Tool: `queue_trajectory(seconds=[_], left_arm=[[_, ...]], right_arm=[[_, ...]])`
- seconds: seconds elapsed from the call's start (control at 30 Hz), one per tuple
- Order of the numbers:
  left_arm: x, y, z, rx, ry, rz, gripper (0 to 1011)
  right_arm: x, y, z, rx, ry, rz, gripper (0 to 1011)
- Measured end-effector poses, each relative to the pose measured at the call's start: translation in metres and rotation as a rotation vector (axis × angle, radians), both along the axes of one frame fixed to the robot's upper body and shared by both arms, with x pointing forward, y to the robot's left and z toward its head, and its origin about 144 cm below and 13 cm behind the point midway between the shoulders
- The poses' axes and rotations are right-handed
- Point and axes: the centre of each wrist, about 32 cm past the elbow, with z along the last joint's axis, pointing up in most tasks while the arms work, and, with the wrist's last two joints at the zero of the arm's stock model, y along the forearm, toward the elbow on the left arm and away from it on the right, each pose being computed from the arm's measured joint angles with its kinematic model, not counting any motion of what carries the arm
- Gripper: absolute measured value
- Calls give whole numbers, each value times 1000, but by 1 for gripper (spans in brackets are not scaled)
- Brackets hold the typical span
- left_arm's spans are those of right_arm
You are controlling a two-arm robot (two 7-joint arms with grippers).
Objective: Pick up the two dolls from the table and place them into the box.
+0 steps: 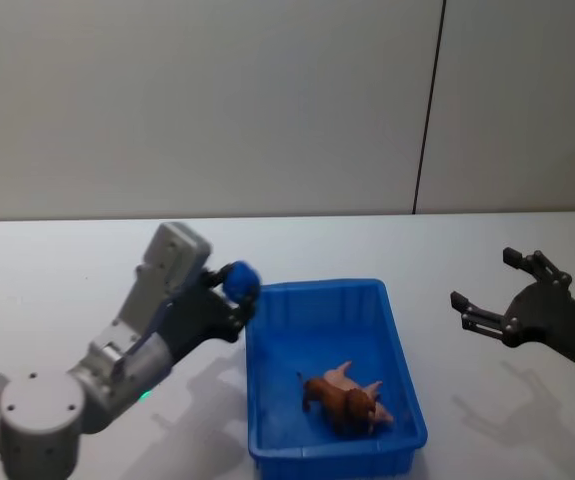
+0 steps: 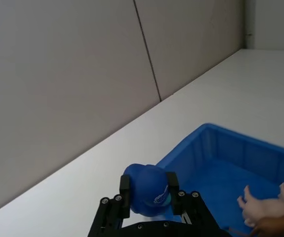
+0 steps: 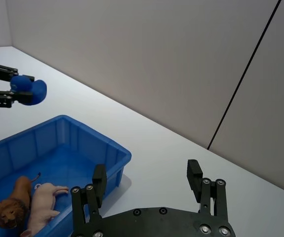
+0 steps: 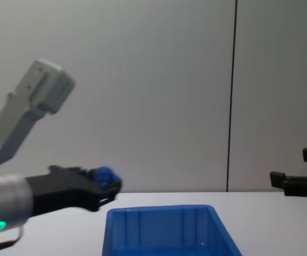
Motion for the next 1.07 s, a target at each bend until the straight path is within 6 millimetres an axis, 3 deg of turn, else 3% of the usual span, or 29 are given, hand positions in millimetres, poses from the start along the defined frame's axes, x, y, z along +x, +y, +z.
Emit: queue_trajectory(seconds=[0.33, 0.63, 1.07], left_arm=[[8, -30, 5, -29, -16, -69, 756], [8, -40, 9, -44, -39, -93, 994], [3, -38, 16, -52, -89, -80, 1003]], right_arm=[[0, 0, 0, 0, 0, 0, 1001], [0, 0, 0, 0, 0, 0, 1001], [0, 0, 0, 0, 0, 0, 1001]])
